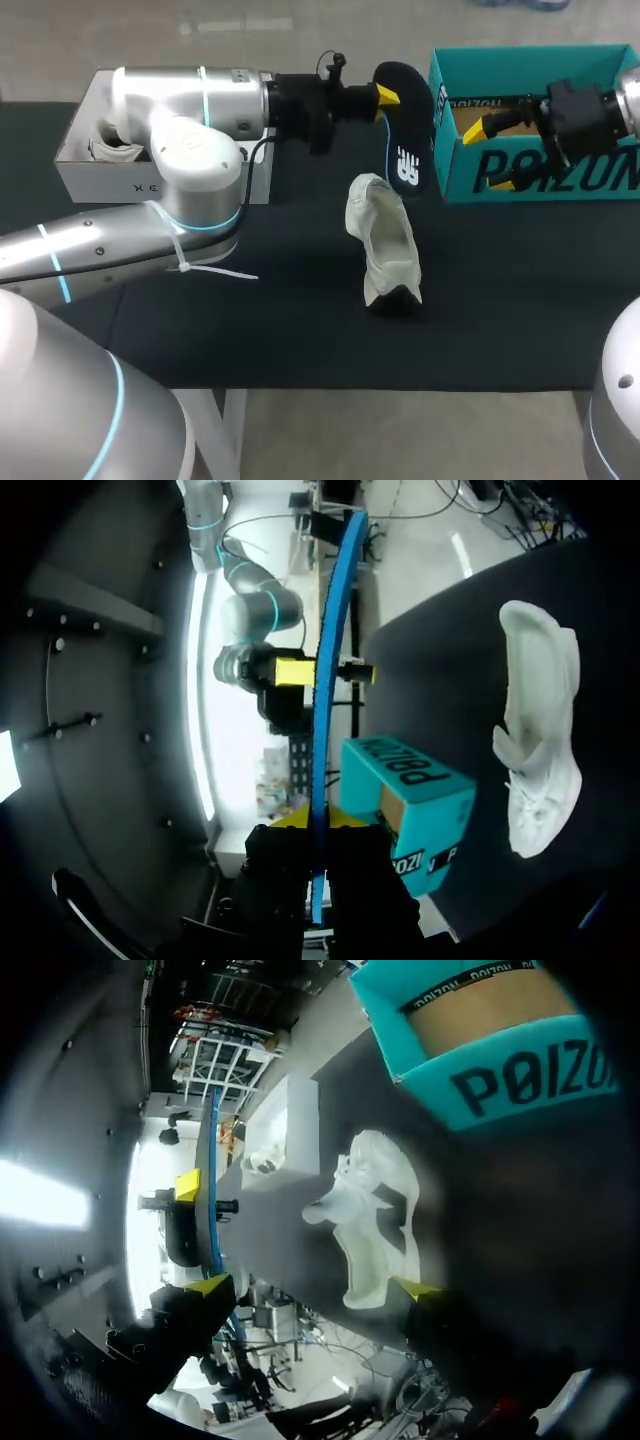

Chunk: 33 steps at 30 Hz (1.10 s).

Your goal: Take the shoe out of the shoebox, open the shoe tongue, remove and reinsert the insole, then place the shoe into the shoebox

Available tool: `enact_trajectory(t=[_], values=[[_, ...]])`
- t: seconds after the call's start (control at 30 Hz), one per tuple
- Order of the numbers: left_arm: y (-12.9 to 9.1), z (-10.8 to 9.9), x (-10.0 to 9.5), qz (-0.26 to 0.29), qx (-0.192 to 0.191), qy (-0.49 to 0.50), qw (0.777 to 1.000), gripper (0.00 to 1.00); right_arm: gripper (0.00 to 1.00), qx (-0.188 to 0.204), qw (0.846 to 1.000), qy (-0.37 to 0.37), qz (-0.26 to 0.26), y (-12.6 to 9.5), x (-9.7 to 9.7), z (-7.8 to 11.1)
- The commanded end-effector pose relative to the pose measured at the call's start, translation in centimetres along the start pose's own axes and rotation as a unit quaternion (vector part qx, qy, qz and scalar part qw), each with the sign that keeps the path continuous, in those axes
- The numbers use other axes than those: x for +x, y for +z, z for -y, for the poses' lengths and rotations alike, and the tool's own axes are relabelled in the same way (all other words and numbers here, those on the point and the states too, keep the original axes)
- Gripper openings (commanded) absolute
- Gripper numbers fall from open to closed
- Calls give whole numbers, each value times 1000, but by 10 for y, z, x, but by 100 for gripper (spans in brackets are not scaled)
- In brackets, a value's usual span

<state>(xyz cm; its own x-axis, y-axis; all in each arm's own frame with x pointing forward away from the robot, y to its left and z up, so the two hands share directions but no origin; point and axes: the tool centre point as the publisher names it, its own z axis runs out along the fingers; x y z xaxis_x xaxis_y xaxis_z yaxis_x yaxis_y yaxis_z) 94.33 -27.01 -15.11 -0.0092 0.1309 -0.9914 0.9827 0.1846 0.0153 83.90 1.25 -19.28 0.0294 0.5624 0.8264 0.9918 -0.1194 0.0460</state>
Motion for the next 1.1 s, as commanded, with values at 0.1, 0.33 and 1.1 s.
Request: enact_trajectory(t=[0.1,0.33,1.1], values=[[-8,2,-2,-9,0,-10,1000,0,100,-3,999,-15,41,-33,-5,16],[-10,3,-3,-7,3,-25,1000,0,100,-6,1000,-23,20,-43,-11,19],[-20,22,-7,-13,-21,-74,997,0,100,48,995,-57,59,-107,-58,4]])
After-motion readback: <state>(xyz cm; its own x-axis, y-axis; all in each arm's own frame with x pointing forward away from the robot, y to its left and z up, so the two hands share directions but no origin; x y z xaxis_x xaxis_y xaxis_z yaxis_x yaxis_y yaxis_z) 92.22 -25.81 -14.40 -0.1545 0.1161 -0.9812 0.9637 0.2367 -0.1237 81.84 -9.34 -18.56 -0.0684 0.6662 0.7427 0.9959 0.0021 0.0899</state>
